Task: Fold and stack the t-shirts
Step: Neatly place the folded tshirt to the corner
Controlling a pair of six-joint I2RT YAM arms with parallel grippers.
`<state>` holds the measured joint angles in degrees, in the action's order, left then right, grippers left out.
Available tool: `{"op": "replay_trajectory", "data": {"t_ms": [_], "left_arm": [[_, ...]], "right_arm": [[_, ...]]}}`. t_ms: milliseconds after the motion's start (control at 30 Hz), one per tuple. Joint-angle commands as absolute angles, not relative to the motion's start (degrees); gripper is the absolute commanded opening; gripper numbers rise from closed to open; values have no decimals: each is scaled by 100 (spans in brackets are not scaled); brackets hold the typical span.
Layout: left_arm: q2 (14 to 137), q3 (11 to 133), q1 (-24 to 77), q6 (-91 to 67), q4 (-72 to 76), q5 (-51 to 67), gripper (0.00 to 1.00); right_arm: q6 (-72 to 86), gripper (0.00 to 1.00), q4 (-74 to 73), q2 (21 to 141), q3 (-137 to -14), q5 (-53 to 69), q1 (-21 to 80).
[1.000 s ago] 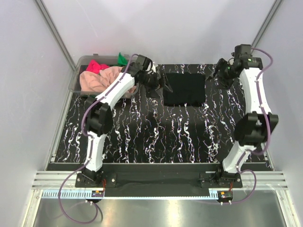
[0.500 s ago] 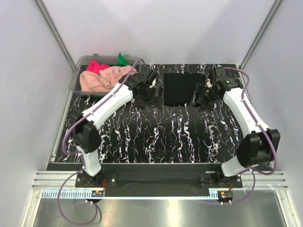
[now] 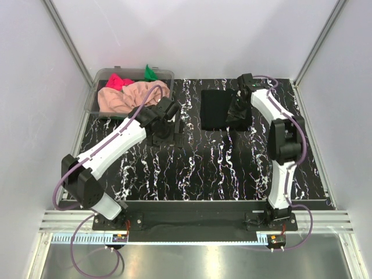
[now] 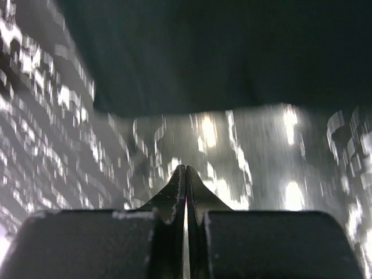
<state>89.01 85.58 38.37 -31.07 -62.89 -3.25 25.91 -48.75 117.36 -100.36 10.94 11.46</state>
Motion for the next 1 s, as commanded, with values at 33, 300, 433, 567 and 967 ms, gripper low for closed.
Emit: {"op": "replay_trajectory", "data": {"t_ms": [33,300,433,567,967], "left_arm": [[8429,8342,3841,-3120,-5977,-326,99],[8402,7954,3841,-3006,-5748,-246,99],[8481,7963,3841,-2962,-5713,-220,99],[8420,7849,3841,-2971,-5660,-263,99],[8367,7436,3841,-3111,-5432,-150,99]], "right_arm": [[2540,0,-4737,12531,-11038,888,1160],[2321,0,-4974,13253,-12031,528,1169],[2268,0,-5133,13535,-12287,457,1160],[2233,0,-5308,13824,-12584,396,1178],[2127,0,-5677,14755,-13656,281,1169]]}}
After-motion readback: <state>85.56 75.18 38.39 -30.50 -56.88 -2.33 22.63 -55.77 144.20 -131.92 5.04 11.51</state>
